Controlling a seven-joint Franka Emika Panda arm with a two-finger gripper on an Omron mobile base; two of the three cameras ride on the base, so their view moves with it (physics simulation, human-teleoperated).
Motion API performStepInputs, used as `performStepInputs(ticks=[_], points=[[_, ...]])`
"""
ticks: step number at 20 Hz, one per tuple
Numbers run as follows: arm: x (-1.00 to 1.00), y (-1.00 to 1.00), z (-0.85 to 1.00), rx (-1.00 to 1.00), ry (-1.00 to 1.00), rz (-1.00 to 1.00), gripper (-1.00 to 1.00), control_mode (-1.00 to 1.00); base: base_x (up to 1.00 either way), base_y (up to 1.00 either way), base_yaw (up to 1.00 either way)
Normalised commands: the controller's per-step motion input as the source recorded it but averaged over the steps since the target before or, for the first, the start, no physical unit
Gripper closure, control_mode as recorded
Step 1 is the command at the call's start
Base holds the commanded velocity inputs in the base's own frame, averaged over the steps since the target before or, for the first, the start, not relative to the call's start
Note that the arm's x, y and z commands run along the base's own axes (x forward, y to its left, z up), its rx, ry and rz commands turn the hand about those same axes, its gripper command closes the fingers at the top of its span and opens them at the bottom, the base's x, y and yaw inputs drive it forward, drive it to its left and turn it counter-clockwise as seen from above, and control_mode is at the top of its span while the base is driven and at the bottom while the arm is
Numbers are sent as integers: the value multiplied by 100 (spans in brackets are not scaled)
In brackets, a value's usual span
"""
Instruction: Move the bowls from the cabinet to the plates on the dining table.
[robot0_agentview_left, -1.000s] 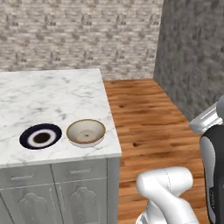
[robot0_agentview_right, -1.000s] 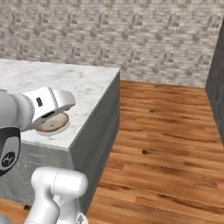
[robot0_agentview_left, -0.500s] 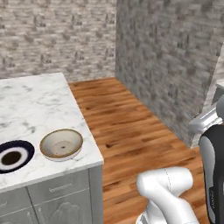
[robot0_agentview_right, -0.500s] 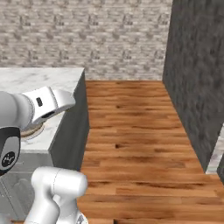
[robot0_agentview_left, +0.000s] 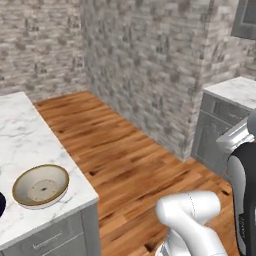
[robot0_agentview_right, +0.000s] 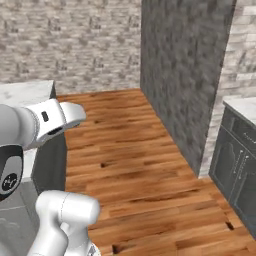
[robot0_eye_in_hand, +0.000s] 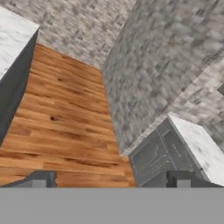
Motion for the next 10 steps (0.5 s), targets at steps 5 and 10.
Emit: performStepInputs(ticks=[5, 10], points=[[0, 0, 0, 0, 0, 0, -100, 100, 0, 0, -41], [0, 0, 0, 0, 0, 0, -100, 100, 0, -1, -41]])
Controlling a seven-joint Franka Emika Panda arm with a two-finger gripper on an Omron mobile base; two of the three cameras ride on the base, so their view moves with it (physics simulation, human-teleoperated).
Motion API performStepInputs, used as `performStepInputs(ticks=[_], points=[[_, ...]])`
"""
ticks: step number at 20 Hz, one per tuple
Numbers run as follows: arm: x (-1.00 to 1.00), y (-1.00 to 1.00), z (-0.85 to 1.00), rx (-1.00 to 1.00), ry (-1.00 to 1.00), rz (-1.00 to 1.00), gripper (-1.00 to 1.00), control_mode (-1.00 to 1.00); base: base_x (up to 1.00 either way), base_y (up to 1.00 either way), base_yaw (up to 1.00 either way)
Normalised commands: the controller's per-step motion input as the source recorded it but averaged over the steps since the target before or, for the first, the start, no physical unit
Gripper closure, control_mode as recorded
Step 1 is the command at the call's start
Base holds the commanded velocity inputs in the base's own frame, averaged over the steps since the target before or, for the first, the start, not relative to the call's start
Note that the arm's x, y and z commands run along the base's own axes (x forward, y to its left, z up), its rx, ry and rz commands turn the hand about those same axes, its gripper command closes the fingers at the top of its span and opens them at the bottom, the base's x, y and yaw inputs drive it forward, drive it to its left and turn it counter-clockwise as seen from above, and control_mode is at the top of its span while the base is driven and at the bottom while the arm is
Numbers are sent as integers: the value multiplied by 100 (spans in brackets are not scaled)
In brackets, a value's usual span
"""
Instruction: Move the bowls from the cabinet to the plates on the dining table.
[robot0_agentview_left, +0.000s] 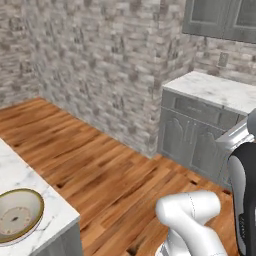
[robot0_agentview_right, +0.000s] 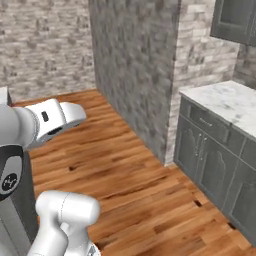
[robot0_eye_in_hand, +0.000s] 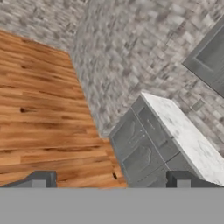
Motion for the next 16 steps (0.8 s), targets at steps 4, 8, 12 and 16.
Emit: performStepInputs(ticks=[4, 8, 12, 16], points=[[0, 0, 0, 0, 0, 0, -100, 100, 0, -1, -42], [0, 0, 0, 0, 0, 0, -100, 100, 0, 0, -41], [0, 0, 0, 0, 0, 0, -100, 100, 0, 0, -41], [0, 0, 0, 0, 0, 0, -100, 100, 0, 0, -41]])
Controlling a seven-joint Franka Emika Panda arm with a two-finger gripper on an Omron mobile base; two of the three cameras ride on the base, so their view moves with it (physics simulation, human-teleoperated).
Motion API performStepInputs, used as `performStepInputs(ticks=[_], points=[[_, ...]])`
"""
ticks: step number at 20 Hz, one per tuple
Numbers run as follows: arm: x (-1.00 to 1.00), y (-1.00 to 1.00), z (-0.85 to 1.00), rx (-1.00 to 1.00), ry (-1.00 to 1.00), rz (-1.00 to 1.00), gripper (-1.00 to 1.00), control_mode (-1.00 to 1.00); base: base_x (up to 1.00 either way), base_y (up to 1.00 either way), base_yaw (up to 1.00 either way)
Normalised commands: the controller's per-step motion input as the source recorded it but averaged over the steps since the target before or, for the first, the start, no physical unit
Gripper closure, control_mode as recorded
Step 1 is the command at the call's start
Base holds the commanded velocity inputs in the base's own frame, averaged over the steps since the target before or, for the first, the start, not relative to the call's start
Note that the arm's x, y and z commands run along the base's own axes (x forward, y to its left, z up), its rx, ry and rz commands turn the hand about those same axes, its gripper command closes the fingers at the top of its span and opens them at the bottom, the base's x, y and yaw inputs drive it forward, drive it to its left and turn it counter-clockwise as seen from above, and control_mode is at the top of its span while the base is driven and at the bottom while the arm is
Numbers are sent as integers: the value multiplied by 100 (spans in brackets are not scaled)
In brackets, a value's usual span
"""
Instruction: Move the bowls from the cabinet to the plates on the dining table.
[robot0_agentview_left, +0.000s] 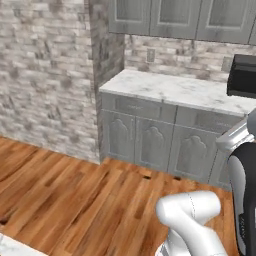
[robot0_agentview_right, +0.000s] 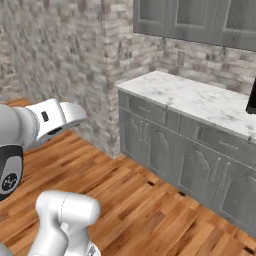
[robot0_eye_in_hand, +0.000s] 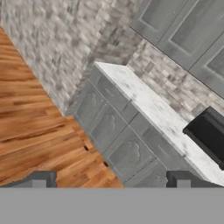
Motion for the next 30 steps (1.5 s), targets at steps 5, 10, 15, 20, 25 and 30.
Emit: performStepInputs(ticks=[5, 10, 15, 20, 25, 30], points=[[0, 0, 0, 0, 0, 0, -100, 100, 0, 0, -40], [0, 0, 0, 0, 0, 0, -100, 100, 0, 0, -39], [0, 0, 0, 0, 0, 0, -100, 100, 0, 0, -38], [0, 0, 0, 0, 0, 0, -100, 100, 2, 0, -32], [0, 0, 0, 0, 0, 0, -100, 100, 1, 0, -18], [0, 0, 0, 0, 0, 0, -100, 100, 22, -38, -4]])
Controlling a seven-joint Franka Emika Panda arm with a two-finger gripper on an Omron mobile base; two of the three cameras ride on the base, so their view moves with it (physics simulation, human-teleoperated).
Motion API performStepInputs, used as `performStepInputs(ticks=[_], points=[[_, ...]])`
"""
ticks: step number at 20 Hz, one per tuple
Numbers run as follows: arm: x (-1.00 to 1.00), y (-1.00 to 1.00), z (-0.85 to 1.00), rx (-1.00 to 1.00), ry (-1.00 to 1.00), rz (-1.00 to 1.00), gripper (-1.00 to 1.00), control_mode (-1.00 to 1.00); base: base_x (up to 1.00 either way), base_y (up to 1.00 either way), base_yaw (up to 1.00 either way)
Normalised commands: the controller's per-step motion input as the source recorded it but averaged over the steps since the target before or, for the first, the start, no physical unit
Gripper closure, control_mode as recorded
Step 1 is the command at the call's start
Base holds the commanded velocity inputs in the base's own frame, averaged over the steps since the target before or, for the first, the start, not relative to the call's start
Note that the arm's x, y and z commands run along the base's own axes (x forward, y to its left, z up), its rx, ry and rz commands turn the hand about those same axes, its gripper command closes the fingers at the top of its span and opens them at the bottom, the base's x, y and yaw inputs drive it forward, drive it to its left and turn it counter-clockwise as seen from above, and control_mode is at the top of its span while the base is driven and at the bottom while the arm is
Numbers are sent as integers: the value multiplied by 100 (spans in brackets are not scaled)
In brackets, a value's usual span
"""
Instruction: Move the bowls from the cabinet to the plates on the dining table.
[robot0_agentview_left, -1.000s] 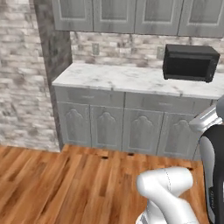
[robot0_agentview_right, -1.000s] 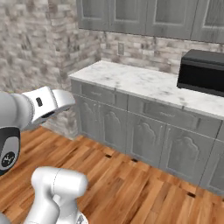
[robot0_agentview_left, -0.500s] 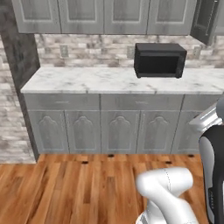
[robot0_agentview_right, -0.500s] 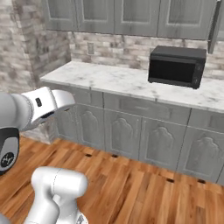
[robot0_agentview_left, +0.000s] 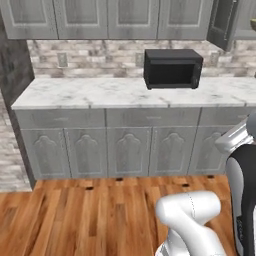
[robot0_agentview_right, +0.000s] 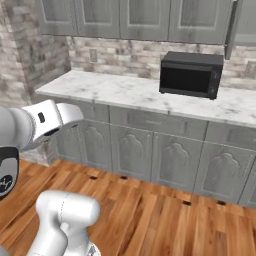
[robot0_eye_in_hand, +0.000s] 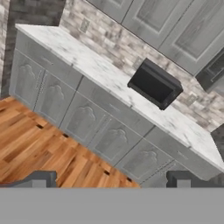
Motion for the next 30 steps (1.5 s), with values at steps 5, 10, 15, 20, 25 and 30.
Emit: performStepInputs(ticks=[5, 10, 15, 20, 25, 30], points=[[0, 0, 0, 0, 0, 0, -100, 100, 29, -35, 0], [0, 0, 0, 0, 0, 0, -100, 100, 33, -37, 0], [0, 0, 0, 0, 0, 0, -100, 100, 35, -44, 0], [0, 0, 0, 0, 0, 0, -100, 100, 36, -49, 0], [0, 0, 0, 0, 0, 0, -100, 100, 40, -56, 0], [0, 0, 0, 0, 0, 0, -100, 100, 39, -52, 0]])
